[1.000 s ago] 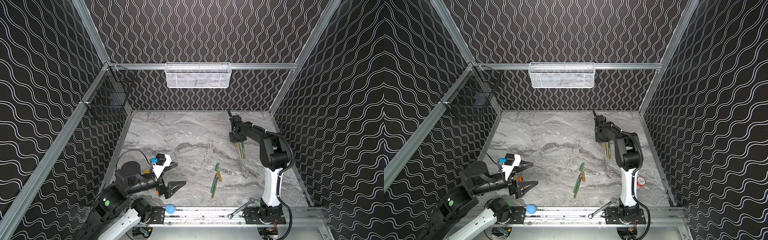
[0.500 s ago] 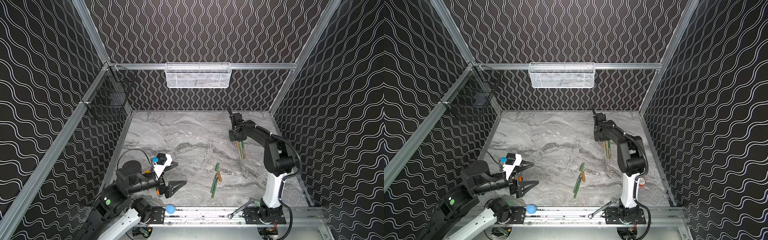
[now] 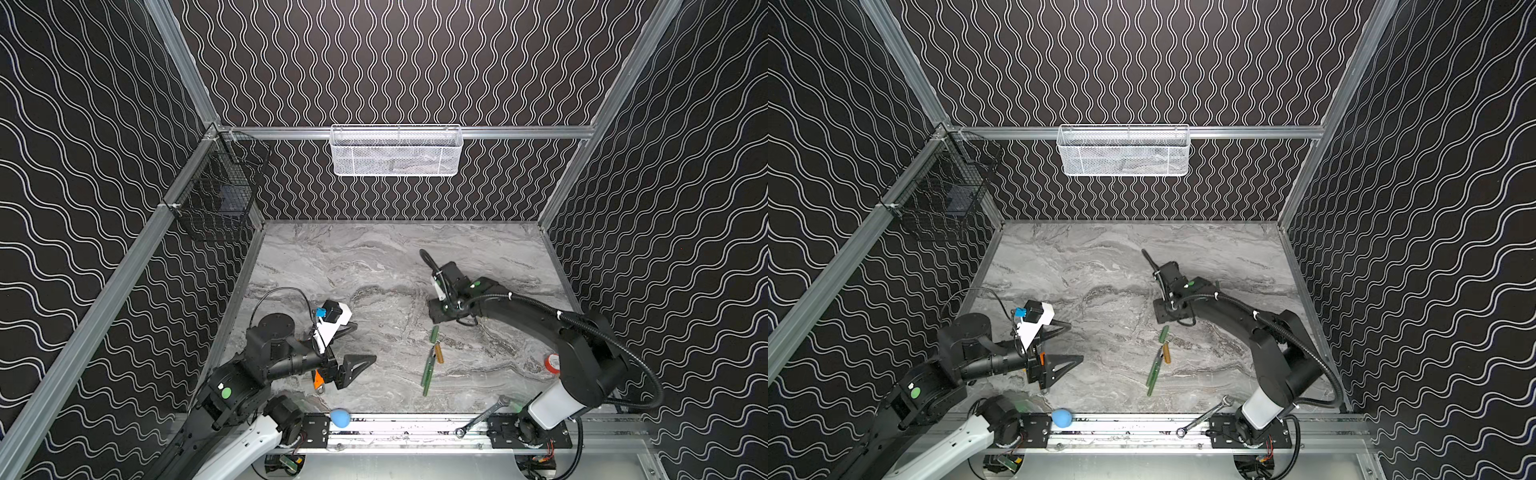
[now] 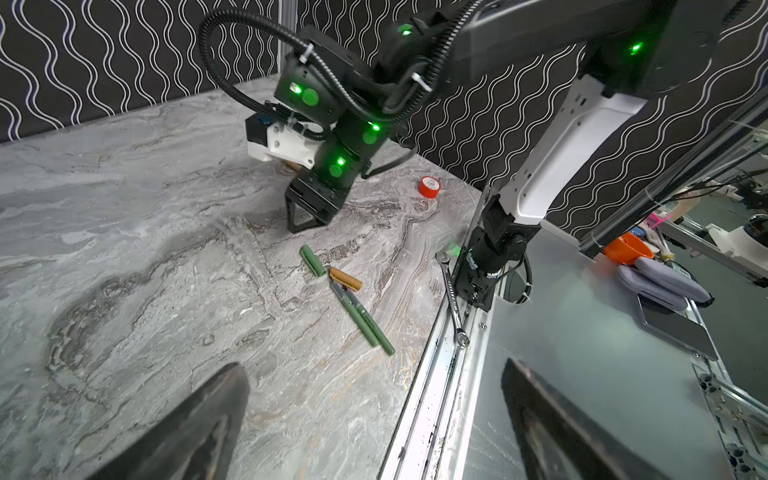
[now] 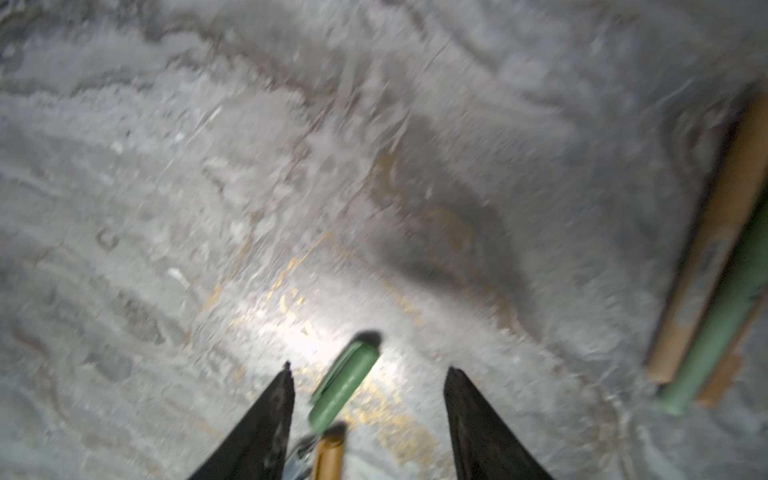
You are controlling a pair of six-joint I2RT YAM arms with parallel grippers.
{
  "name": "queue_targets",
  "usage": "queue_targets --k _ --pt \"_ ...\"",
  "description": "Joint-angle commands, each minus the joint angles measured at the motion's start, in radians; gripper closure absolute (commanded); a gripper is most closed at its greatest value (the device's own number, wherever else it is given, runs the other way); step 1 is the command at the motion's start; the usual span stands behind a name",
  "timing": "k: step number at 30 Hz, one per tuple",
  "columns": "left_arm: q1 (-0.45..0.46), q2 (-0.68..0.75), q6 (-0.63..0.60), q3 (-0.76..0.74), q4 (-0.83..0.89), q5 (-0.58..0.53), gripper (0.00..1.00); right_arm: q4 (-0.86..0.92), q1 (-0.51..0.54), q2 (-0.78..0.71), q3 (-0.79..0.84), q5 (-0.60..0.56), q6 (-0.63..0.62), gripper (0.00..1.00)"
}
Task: Insert the pens into the pen caps
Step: 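Reach the right gripper down to a green pen and grasp it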
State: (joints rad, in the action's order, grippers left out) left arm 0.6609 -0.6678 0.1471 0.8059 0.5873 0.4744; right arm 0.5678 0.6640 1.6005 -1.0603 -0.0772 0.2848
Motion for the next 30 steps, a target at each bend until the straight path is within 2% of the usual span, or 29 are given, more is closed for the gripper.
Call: queue_targets --k 1,6,12,23,30 --pt "-0.006 -0.009 -0.019 0.010 -0.011 -0.010 0.01 -0.008 0.070 -0.046 0.055 0.014 0.127 0.40" --pt "-0.009 -0.014 -0.020 0.010 -0.014 -0.003 0.01 -0.014 0.194 -0.093 0.171 0.023 0.256 0.42" --pt "-0.012 -0.012 -0.020 0.010 -0.015 0.001 0.01 -0.001 0.295 -0.130 0.238 -0.001 0.374 0.50" --pt "-0.017 -0.006 -0.021 0.007 -0.016 0.001 0.01 -0.002 0.327 -0.113 0.264 0.023 0.399 0.67" --pt "-0.029 -0.017 -0.024 0.010 -0.020 0.021 0.01 0.009 0.335 -0.074 0.255 0.018 0.400 0.72"
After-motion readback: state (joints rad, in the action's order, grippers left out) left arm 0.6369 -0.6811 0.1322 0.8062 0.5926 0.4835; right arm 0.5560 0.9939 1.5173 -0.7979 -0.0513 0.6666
